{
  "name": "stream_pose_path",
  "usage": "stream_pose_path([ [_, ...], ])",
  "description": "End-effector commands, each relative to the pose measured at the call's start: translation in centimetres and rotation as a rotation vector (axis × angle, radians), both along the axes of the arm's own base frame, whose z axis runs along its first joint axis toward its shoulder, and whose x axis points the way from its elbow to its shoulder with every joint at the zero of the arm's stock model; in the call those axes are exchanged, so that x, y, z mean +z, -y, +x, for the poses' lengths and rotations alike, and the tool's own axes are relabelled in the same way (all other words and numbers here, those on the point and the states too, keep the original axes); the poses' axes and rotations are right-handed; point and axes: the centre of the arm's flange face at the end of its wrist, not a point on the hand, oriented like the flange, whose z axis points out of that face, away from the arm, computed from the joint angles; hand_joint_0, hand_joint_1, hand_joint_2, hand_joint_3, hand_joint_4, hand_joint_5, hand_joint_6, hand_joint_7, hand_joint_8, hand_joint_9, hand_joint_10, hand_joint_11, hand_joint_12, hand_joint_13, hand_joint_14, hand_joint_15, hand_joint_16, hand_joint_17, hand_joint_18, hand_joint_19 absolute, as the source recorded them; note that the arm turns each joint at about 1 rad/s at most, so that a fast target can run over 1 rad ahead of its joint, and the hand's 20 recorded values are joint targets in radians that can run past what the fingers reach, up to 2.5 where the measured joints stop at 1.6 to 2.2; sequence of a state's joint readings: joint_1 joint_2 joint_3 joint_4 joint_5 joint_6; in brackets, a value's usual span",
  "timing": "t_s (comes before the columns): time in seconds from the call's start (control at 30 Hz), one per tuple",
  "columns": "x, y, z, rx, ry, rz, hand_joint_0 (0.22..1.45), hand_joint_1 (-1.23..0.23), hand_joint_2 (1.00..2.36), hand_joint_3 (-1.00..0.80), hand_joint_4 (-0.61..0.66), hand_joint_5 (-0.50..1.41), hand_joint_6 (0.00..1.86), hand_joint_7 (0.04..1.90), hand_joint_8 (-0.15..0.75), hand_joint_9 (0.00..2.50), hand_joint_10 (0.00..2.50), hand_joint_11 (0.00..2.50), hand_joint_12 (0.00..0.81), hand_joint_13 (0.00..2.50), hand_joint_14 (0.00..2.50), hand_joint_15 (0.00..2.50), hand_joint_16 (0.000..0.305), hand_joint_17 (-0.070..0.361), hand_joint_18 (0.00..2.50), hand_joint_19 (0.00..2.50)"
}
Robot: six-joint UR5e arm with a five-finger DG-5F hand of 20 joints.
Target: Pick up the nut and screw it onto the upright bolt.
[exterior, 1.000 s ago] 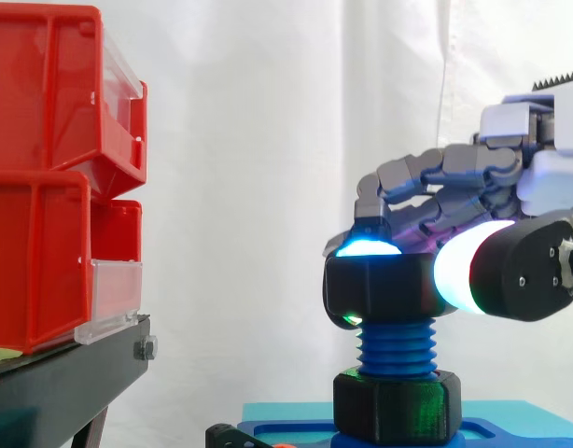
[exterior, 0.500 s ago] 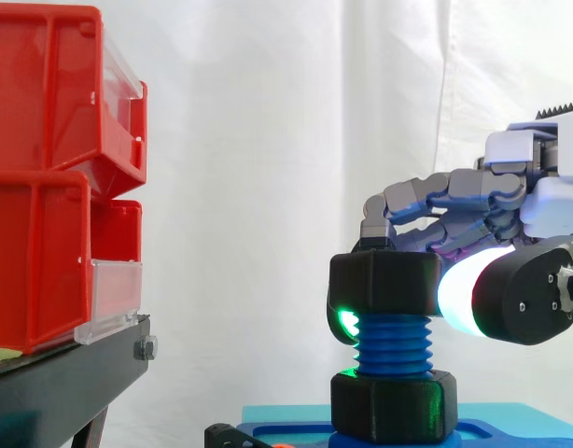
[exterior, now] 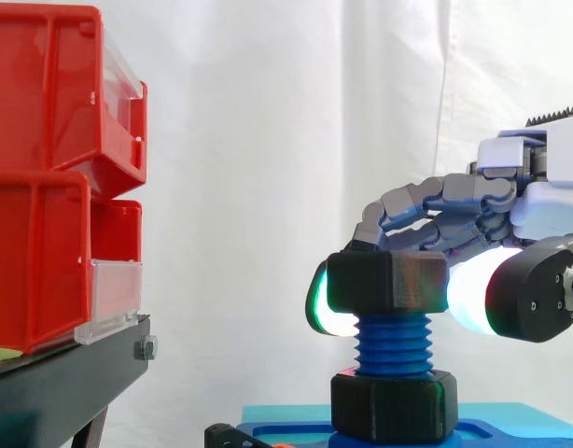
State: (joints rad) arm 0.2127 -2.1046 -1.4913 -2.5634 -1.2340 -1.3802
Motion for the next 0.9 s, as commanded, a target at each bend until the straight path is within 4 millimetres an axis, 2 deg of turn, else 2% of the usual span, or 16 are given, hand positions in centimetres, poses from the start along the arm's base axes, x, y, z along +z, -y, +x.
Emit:
stream_pose_path([
  [0.0, 0.0, 0.5, 0.0, 0.003, 0.001, -0.002, 0.37, -0.5, 1.0, -0.5, 0.27, -0.23, 0.5, 0.73, 0.323, 0.37, 0.0, 0.0, 0.423, 0.4, 0.0, 0.0, 0.054, 0.121, 0.19, 0.0],
  [0.27, 0.1, 1.1, 0.0, 0.018, 0.006, -0.004, 0.31, -0.51, 1.0, -0.5, 0.21, -0.27, 0.5, 0.59, 0.317, 0.21, 0.0, 0.0, 0.453, 0.26, 0.0, 0.0, 0.061, 0.138, 0.0, 0.0],
  [0.37, 0.1, 1.1, 0.1, 0.025, 0.008, -0.005, 0.31, -0.5, 1.0, -0.5, 0.22, -0.27, 0.5, 0.59, 0.317, 0.2, 0.0, 0.0, 0.461, 0.24, 0.0, 0.0, 0.062, 0.139, 0.0, 0.0],
  [0.53, 0.4, 1.0, 0.2, 0.039, 0.025, -0.004, 0.31, -0.39, 1.0, -0.5, 0.24, -0.25, 0.5, 0.67, 0.325, 0.21, 0.0, 0.0, 0.462, 0.25, 0.0, 0.0, 0.063, 0.141, 0.0, 0.0],
  [0.67, 1.6, 0.5, 0.9, 0.079, 0.053, -0.004, 0.31, -0.35, 1.0, -0.5, 0.25, -0.24, 0.5, 0.7, 0.329, 0.22, 0.0, 0.0, 0.462, 0.26, 0.0, 0.0, 0.063, 0.141, 0.0, 0.0],
  [0.73, 2.9, -0.1, 1.4, 0.124, 0.074, -0.008, 0.3, -0.37, 1.0, -0.5, 0.26, -0.24, 0.5, 0.7, 0.334, 0.22, 0.0, 0.0, 0.467, 0.26, 0.0, 0.0, 0.064, 0.143, 0.0, 0.0],
  [0.87, 3.6, -0.2, 1.7, 0.145, 0.074, -0.003, 0.3, -0.36, 1.0, -0.5, 0.26, -0.24, 0.5, 0.7, 0.335, 0.21, 0.0, 0.0, 0.469, 0.26, 0.0, 0.0, 0.064, 0.144, 0.0, 0.0],
])
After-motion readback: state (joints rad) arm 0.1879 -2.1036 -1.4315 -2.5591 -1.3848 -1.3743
